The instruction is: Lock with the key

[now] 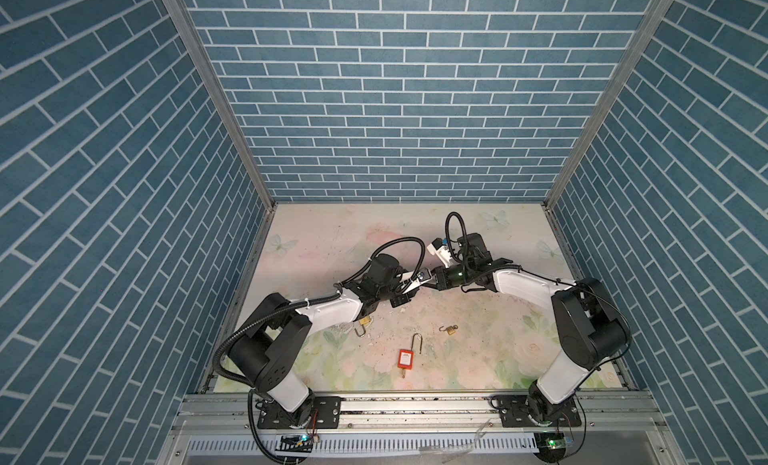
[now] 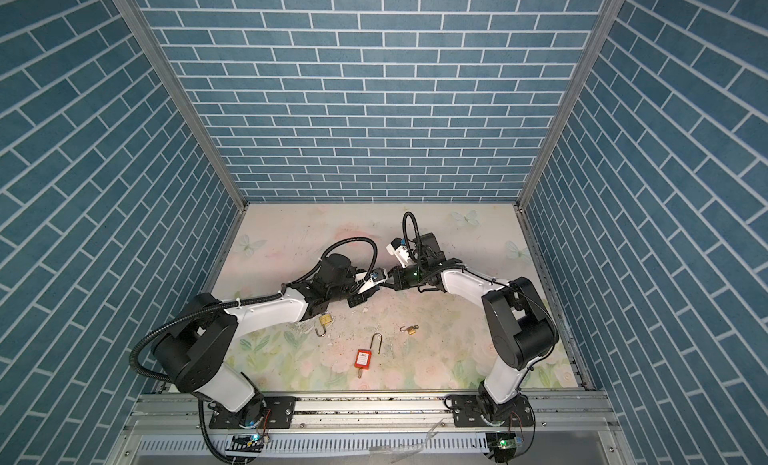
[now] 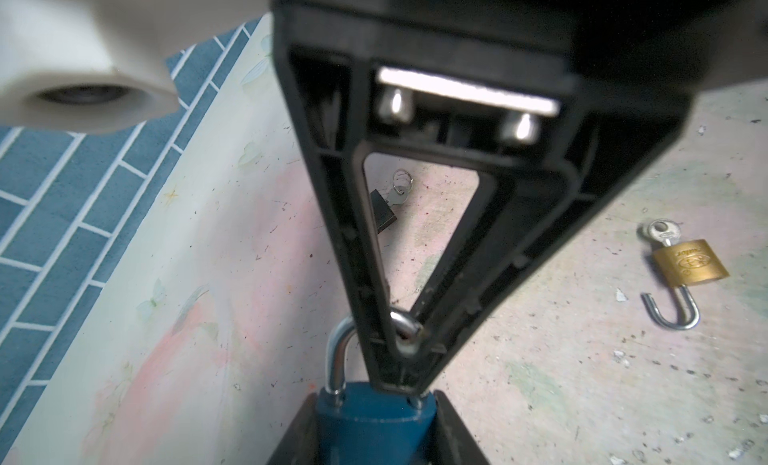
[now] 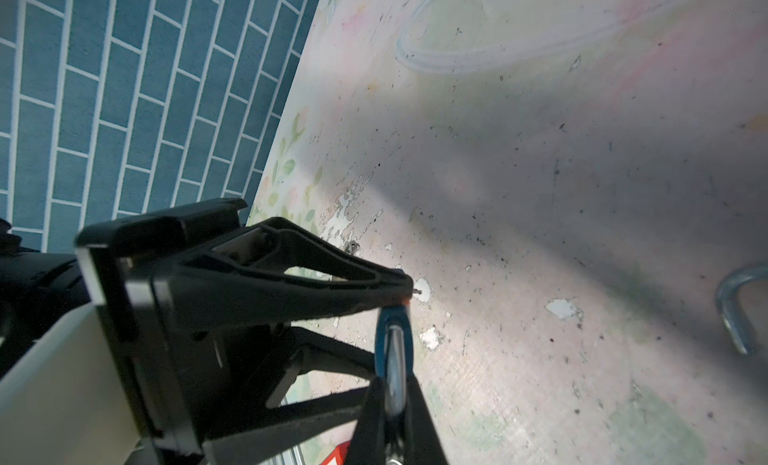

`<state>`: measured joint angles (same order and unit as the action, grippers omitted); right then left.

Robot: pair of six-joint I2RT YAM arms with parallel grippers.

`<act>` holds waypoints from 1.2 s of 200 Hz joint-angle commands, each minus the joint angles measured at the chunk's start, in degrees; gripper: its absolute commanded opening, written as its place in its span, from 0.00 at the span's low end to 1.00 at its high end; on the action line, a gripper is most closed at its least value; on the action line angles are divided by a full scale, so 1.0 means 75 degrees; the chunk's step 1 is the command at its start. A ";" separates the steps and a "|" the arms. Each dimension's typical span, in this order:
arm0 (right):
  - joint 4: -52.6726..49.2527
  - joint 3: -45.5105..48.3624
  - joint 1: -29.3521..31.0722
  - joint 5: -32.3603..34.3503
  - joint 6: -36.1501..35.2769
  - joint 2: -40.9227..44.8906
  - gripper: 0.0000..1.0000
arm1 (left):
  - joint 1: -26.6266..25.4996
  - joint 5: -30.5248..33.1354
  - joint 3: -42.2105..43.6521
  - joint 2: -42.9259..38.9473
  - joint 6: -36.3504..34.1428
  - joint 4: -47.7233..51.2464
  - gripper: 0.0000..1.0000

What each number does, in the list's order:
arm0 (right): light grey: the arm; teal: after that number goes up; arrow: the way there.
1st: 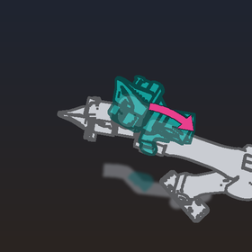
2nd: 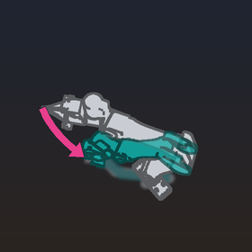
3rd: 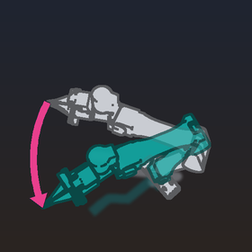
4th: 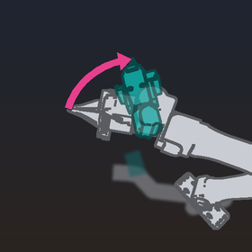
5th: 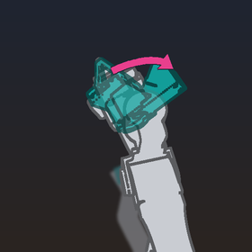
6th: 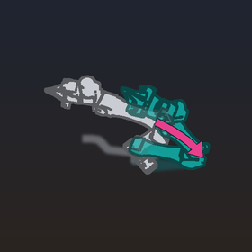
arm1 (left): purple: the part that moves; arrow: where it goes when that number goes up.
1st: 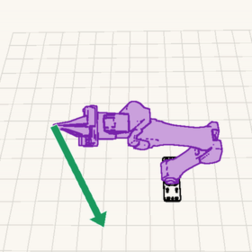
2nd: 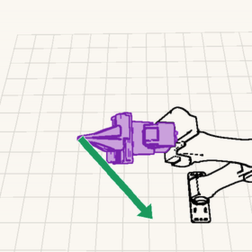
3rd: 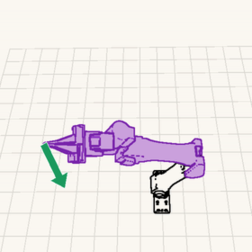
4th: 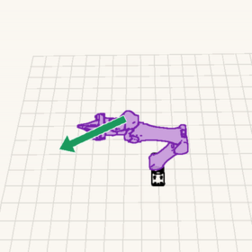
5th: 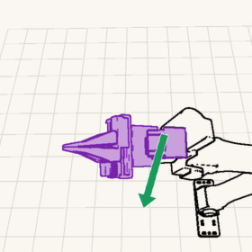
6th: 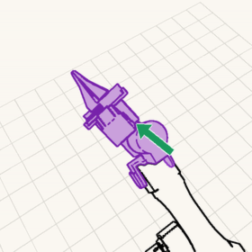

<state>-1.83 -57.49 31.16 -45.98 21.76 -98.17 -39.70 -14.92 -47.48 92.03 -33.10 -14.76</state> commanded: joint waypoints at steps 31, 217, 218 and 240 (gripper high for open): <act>-0.0358 0.0488 0.0722 -0.0775 0.0392 -0.0659 0.00 | -0.0460 -0.1169 -0.1550 -0.0247 0.0505 -0.5019 0.00; 0.0984 0.0878 0.1183 -0.1290 0.1239 -0.1218 0.00 | -0.0419 -0.0988 -0.1511 0.0321 0.1003 -0.6563 0.00; 0.0995 0.0885 0.1192 -0.1289 0.1255 -0.1225 0.00 | -0.0422 -0.0994 -0.1504 0.0324 0.1003 -0.6575 0.00; 0.1232 0.0914 0.1243 -0.1388 0.1388 -0.1321 0.00 | -0.0412 -0.0988 -0.1463 0.0384 0.1093 -0.6758 0.00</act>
<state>11.46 -53.19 31.94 -45.71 28.56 -104.22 -39.70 -13.15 -48.62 97.86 -27.46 -14.33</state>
